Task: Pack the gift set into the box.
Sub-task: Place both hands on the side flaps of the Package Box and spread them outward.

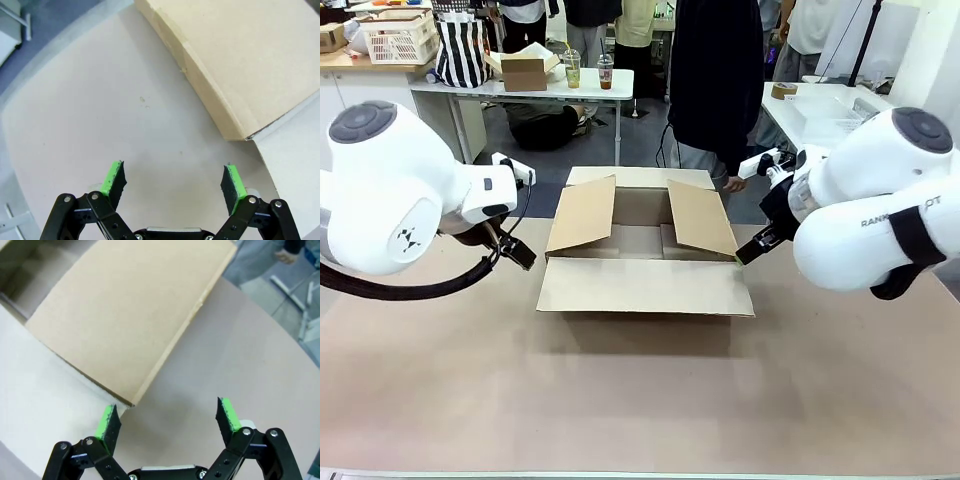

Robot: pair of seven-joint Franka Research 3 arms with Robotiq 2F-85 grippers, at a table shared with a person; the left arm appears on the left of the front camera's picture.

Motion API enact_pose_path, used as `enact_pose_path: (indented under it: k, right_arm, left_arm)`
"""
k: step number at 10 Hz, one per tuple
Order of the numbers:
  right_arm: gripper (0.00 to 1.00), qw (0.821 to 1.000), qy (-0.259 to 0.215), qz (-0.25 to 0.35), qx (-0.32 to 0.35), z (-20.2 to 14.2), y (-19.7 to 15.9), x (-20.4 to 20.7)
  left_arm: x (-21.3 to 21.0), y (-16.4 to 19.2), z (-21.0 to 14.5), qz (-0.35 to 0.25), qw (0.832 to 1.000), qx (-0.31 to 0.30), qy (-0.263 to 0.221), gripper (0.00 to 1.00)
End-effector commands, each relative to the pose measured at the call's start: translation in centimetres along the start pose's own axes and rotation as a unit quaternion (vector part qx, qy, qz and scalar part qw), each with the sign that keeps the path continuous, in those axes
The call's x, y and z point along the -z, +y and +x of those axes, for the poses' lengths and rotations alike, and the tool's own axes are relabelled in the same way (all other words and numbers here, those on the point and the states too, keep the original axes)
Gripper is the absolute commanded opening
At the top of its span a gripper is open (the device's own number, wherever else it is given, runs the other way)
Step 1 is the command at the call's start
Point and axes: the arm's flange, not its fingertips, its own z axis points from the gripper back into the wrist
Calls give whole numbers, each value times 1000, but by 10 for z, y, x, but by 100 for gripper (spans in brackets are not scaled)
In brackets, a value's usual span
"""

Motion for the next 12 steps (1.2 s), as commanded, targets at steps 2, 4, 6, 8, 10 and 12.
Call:
enact_pose_path:
  k: [2,4,6,8,10,12]
  right_arm:
    - [100,996,6,85,37,-30,0,-111]
    - [100,997,31,56,52,-48,24,-176]
    - [100,989,68,-83,98,-70,48,-200]
    - [100,997,27,55,46,-4,12,-174]
    - [100,996,21,59,64,-11,19,-195]
    - [100,963,-122,224,82,-35,-4,-193]
  left_arm:
    - [-91,-19,34,122,992,-12,-17,100]
    - [-160,-8,48,95,995,24,35,100]
    - [-172,7,55,64,996,23,65,100]
    - [-165,-12,44,112,993,15,21,100]
    - [-180,-10,50,99,994,21,41,100]
    - [-172,-15,64,252,923,81,280,100]
